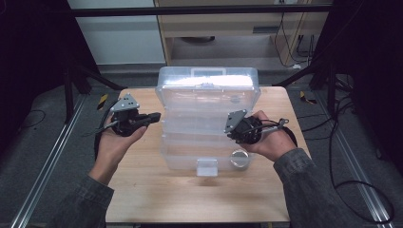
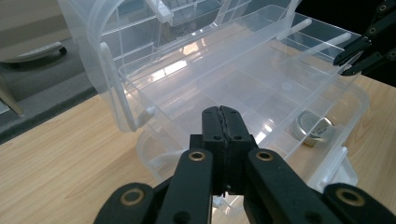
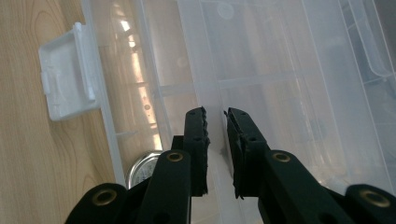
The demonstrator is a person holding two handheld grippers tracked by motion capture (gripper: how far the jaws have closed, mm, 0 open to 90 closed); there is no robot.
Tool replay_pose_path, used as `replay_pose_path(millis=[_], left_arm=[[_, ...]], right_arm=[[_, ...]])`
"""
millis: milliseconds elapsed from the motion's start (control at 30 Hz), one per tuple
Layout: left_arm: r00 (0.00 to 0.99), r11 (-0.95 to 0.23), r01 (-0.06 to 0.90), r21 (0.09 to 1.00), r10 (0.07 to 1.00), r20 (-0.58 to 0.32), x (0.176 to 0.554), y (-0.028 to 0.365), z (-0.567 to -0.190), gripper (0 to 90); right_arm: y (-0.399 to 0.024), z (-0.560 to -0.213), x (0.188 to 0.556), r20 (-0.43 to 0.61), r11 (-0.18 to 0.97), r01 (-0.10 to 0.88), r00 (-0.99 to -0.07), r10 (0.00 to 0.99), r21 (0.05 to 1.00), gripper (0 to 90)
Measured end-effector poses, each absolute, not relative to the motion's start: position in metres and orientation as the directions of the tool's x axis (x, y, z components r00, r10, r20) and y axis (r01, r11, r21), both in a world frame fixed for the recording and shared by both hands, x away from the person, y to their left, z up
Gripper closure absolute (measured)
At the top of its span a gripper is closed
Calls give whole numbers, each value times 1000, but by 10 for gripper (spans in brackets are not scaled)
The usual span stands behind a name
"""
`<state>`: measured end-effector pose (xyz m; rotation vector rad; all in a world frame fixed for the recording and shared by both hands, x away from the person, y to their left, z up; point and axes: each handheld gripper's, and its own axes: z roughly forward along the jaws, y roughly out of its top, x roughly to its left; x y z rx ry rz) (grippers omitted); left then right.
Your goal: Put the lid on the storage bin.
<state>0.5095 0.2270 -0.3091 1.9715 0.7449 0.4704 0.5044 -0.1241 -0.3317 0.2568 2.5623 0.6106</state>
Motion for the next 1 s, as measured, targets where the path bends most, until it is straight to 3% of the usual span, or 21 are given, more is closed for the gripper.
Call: replay_pose_path(millis=[1000], left_arm=[[738, -358, 310, 881, 675, 15, 510, 226, -312, 895]], right_arm=[[-126, -336, 500, -426, 875, 73, -852, 303, 478, 746]])
